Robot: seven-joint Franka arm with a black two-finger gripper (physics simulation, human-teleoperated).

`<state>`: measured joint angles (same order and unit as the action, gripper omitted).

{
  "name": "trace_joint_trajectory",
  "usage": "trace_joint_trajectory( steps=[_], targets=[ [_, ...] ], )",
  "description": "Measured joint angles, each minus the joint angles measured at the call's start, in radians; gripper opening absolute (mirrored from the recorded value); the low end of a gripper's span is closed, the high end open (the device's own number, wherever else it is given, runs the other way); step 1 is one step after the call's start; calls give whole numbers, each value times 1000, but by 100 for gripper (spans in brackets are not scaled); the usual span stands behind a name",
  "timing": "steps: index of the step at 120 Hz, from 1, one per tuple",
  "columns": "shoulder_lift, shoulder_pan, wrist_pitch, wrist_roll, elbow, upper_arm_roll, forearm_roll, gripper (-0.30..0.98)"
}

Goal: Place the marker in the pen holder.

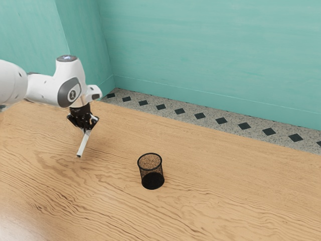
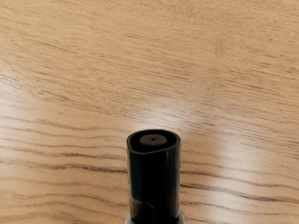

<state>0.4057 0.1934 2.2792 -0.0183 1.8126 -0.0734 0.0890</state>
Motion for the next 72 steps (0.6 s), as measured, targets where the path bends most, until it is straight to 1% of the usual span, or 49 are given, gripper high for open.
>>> trace_joint_trajectory(
  steps=[4,8,14,24,31,40,50,60,72],
  targets=[
    [-35,-2,8,-2,14,12,12,-10],
    [-82,-4,32,-4,60,24,30,-10],
    [-159,-4,94,-8,140,56,72,-10],
    [-241,-7,249,-14,256,100,144,-10],
    [-272,-9,367,-19,308,128,177,-10],
    [-334,-14,493,-27,367,174,191,-10],
    [-437,-18,588,-42,456,238,195,-10],
    [-523,-33,648,-72,546,290,197,-10],
    [-595,-49,683,-121,626,318,199,-10]
  ],
)
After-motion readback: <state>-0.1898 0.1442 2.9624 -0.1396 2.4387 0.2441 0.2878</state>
